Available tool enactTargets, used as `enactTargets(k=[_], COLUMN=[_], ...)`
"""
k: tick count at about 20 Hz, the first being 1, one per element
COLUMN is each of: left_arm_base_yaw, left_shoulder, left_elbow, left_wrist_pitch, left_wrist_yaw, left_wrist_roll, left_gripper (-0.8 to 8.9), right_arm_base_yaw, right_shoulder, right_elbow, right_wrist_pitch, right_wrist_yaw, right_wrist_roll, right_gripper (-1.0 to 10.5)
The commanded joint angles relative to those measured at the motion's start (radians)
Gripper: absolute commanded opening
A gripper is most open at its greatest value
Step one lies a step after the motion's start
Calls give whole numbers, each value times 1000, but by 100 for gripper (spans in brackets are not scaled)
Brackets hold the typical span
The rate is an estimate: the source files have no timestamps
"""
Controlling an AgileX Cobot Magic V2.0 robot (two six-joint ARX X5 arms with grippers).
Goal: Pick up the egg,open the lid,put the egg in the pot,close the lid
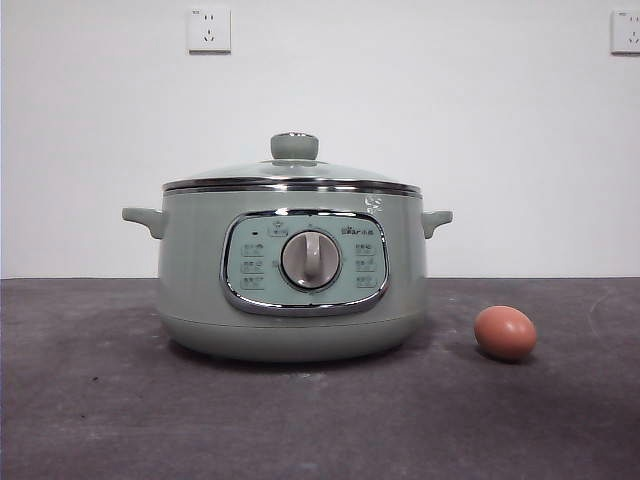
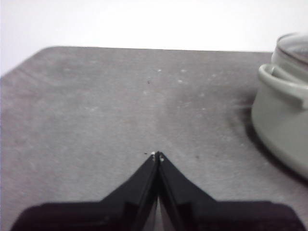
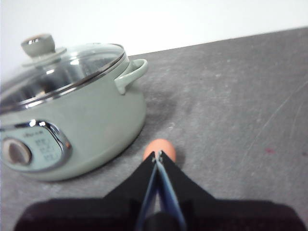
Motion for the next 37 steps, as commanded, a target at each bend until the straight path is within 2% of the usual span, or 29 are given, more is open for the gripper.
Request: enactTargets(k=[1,5,8,13,16,20,24,28,31,35,37], left_arm_base_yaw=[3,3,3,2,2,2,2,2,1,0,-3], left_shoulder=[-3,-3,-3,18,50,118,197,279,334,414,439], left_elbow=[-10,14,57,157,236,344,463,584,670,805,842], left_wrist_pitch=[-1,-11,-43,-116,-182,-254,-357,-500,-610,-827,-894], left_wrist_yaw=[77,204,246,321,342,387,469,536,569,583,583], left_wrist_roll=[-82,-166,-207,-206,-201,-181,-110,-10,64,180,211], left_gripper=[-5,-6,-6,-6,-6,-6,-6,-6,-6,-6,-6], right_arm_base_yaw=[3,3,3,3,5,6,7,7,8,27,34], right_shoulder=[-3,-2,14,92,179,323,469,592,669,740,742], right_elbow=[-7,29,81,205,315,488,663,811,902,1016,1032], right_wrist_pitch=[-3,-4,-11,-46,-129,-301,-516,-704,-831,-1006,-1035], right_wrist_yaw=[-4,-3,-3,-5,-9,-58,-85,-134,-166,-185,-184], right_wrist_roll=[138,225,231,220,154,6,-153,-276,-327,-330,-331], right_gripper=[-6,-12,-12,-12,-12,-12,-12,-12,-12,-12,-12])
